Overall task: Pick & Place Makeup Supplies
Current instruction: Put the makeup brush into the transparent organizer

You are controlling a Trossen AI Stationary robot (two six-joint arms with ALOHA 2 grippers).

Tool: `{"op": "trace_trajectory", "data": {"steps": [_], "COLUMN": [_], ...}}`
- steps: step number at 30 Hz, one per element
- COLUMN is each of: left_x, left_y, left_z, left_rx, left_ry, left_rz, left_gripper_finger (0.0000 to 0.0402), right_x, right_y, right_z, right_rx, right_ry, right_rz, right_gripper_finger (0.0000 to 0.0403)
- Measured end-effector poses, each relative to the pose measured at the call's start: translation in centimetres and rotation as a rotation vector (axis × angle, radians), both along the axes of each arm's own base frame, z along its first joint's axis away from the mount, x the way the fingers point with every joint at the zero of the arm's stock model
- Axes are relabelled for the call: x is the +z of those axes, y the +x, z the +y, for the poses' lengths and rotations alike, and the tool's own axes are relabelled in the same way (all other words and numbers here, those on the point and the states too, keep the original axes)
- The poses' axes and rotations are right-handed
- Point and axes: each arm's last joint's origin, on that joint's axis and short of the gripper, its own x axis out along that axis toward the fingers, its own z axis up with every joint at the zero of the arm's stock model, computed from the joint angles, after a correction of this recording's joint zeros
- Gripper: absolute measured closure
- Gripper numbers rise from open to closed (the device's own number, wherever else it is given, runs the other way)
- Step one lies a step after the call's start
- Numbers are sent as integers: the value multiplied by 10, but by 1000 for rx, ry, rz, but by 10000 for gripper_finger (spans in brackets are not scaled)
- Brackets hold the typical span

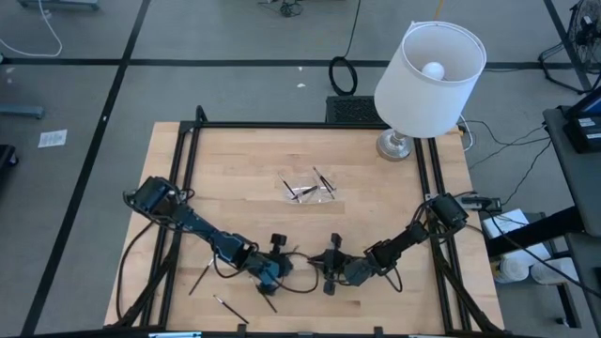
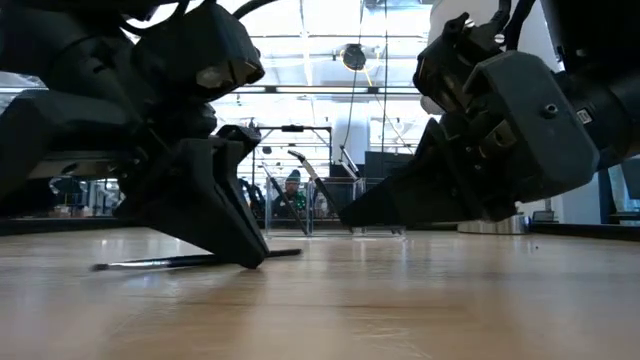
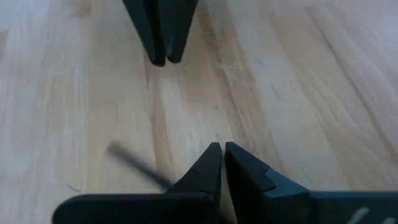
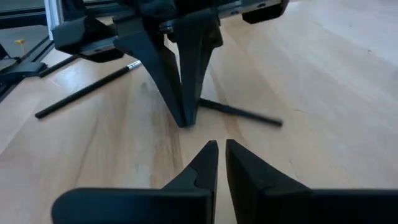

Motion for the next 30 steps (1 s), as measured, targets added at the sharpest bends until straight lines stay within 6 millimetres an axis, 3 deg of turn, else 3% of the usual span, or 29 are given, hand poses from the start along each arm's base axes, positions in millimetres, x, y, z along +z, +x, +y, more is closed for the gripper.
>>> {"op": "trace_trajectory", "data": {"steps": [18,30], "left_x": [1,-1], "left_y": [-9,-31], "left_z": [-8,-32], "left_rx": [-17,-67], "left_ry": [2,-33], "left_rz": [33,125], "left_gripper_finger": [371,371], "right_x": [1,1], "right_y": [0,0], "right_z": [0,1], "right_rx": [2,3], "right_ry": [6,5], "right_rz": [-11,-10], "right_gripper_finger": [380,380]}}
